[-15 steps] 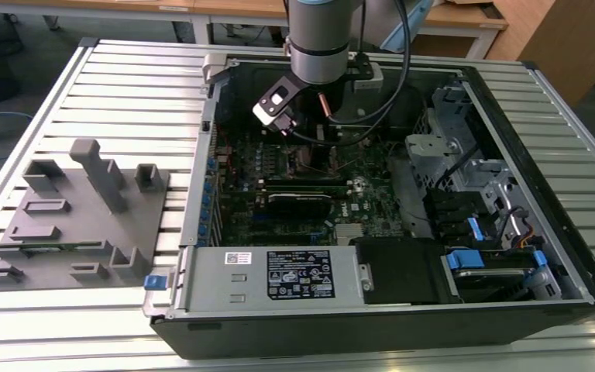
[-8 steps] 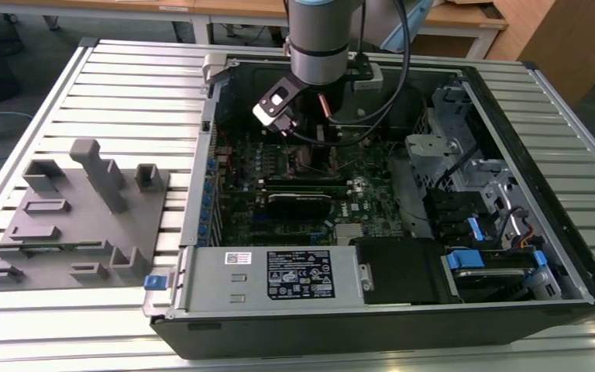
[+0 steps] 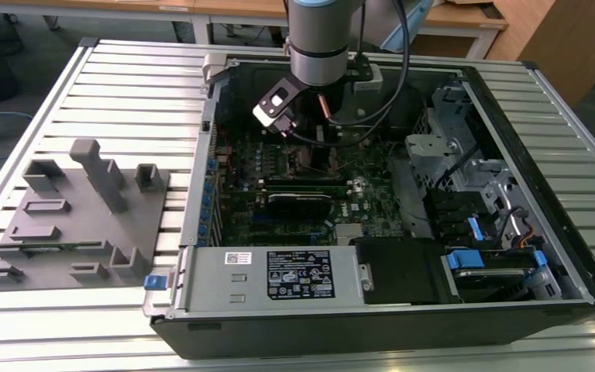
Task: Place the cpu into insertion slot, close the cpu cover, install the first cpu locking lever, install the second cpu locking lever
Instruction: 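Place the cpu into insertion slot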
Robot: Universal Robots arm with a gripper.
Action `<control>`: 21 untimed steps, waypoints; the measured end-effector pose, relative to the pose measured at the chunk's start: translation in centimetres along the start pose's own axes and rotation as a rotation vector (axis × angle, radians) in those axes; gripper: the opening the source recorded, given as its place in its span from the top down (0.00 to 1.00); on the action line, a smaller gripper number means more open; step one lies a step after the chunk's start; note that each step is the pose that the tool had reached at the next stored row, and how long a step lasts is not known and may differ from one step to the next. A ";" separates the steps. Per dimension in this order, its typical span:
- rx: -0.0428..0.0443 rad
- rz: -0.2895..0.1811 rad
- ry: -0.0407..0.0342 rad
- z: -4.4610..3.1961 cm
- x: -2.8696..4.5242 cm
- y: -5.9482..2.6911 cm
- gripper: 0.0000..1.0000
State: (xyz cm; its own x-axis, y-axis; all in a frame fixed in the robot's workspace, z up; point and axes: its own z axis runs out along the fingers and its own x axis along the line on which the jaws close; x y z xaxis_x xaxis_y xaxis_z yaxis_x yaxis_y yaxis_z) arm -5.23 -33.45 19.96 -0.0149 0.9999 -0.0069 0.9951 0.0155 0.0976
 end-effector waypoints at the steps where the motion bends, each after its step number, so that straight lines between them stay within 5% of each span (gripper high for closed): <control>1: 0.0002 0.000 -0.0002 0.07 0.00 -0.01 0.46; 21: 0.0003 0.000 -0.0004 0.63 0.00 -0.24 0.46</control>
State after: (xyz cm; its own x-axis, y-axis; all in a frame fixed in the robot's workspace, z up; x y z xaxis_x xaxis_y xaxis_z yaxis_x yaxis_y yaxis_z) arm -5.41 -33.46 19.31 -0.0149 0.9999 -0.0073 0.9951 0.0155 0.0974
